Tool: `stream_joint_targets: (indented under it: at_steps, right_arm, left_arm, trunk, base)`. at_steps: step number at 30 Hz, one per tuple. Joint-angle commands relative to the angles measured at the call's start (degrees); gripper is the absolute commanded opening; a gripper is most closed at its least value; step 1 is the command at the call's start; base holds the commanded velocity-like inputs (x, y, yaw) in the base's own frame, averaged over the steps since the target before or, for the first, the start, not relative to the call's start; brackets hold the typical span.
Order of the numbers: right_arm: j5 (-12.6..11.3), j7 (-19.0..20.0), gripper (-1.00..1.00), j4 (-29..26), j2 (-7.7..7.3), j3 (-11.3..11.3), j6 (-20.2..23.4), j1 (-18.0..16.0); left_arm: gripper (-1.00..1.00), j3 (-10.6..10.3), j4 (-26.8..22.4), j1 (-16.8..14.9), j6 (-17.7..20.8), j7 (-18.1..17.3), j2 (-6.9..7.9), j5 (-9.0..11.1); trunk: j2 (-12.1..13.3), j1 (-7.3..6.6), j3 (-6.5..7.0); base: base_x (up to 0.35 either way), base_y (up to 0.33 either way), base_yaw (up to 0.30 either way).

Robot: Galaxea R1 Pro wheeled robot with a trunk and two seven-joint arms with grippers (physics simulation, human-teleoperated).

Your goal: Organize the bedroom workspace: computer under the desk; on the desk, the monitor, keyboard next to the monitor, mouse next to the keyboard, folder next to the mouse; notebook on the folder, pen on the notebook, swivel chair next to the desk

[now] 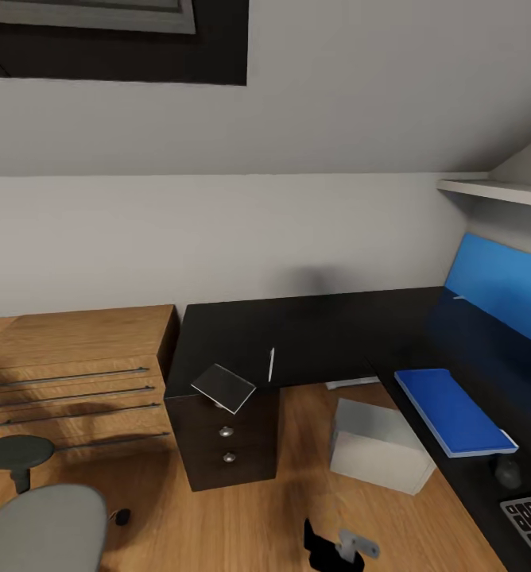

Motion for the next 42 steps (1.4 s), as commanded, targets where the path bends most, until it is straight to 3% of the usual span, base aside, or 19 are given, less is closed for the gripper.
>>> stream_joint_targets:
  at_steps: [1, 4, 8, 11, 14, 16, 42]
  right_arm:
    - [-0.16, -0.48, 1.00, 0.24, -0.02, 0.50, -0.75, -0.07]
    - [0.17, -0.40, 1.00, 1.46, 0.02, 0.74, -4.47, -0.07]
    - [0.16, -0.45, 1.00, 1.61, 0.03, 0.79, -4.99, -0.07]
    - [0.10, -0.52, 1.00, 3.75, 0.97, 0.68, -5.18, -0.07]
    - [0.08, -0.70, 1.00, 4.37, 1.04, 0.41, -6.10, -0.07]
    - [0.19, -0.75, 1.00, 4.95, 1.22, 0.45, -10.04, -0.07]
    - [0.29, -0.74, 1.00, 6.48, 1.95, 0.64, -11.47, -0.07]
  left_arm:
    - [1.00, 0.04, -0.16, 0.03, 0.35, 0.16, -0.03, 0.59]
    - [1.00, -0.01, -0.16, 0.03, 0.35, 0.16, -0.08, 0.59]
    - [1.00, -0.02, -0.16, 0.03, 0.35, 0.36, -0.05, 0.59]
    - [1.00, -0.02, -0.32, 0.03, 0.27, 0.40, -0.07, 0.59]
    - [1.00, -0.02, -0.68, 0.03, 0.26, 0.45, -0.25, 0.59]
    - [1.00, -0.06, -0.86, 0.03, 0.26, 0.58, -0.54, 0.59]
    - [1.00, -0.11, -0.78, 0.03, 0.40, 0.68, -0.68, 0.59]
  trunk:
    - [-0.04, 0.01, -0.05]
    - [-0.04, 0.01, -0.05]
    - [-0.04, 0.01, -0.05]
    - [-0.04, 0.01, -0.05]
    - [-1.25, 0.67, -0.62]
    - [-2.05, 1.11, -0.99]
    - [-12.48, 6.82, -4.33]
  base:
    - [0.000, 0.003, 0.000]
    - [0.000, 0.001, 0.000]
    - [0.000, 0.000, 0.000]
    - [0.000, 0.000, 0.200]
    - [0.000, 0.000, 0.193]
    - [0.000, 0.000, 0.057]
    - [0.000, 0.000, 0.085]
